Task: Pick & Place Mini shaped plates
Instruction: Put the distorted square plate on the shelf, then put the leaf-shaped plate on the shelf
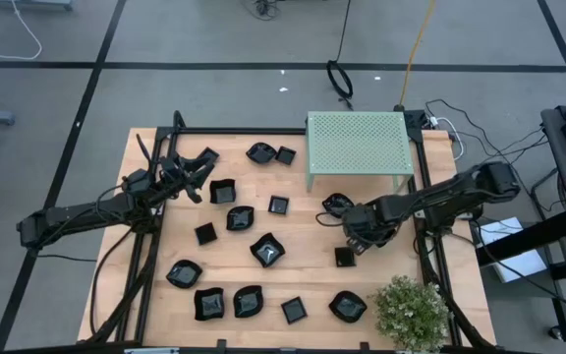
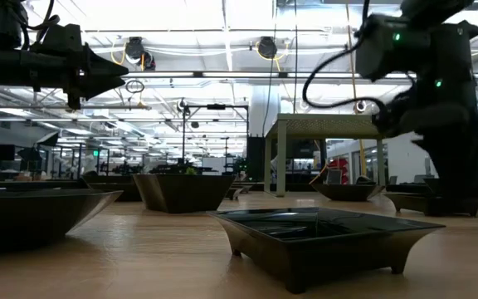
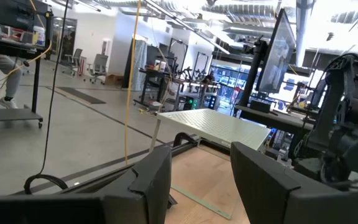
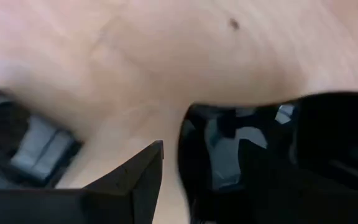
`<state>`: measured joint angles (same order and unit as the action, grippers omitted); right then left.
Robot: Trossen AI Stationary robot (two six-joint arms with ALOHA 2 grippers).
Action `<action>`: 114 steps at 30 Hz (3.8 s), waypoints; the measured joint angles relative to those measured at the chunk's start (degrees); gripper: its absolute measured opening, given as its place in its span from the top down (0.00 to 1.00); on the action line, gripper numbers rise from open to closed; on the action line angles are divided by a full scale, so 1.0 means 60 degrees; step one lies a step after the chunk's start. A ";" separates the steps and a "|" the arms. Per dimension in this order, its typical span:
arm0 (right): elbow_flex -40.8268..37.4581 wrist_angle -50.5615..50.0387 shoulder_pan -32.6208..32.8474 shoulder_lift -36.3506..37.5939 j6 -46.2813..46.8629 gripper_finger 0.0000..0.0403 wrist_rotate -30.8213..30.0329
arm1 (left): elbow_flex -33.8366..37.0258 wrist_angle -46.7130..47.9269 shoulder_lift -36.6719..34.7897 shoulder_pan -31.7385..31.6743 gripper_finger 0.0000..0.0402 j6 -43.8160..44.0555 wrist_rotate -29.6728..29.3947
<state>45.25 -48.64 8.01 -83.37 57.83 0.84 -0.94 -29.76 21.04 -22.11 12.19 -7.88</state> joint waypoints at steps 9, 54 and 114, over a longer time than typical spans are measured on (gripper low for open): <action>0.0011 0.0059 -0.0004 -0.0489 -0.0252 0.63 -0.0245 | 0.0001 0.0000 0.0000 0.0002 0.58 0.0000 0.0000; 0.3123 0.0859 -0.5991 0.2853 -0.9212 1.00 -0.4900 | 0.0001 0.0000 0.0000 0.0004 0.58 0.0000 0.0004; 0.2944 -0.0941 -0.3462 0.2732 -0.7373 0.68 -0.0109 | 0.0002 0.0000 0.0000 0.0000 0.58 0.0000 0.0002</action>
<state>62.92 -54.29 -12.76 -66.98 13.60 0.19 -0.93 -29.76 21.04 -22.11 12.19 -7.87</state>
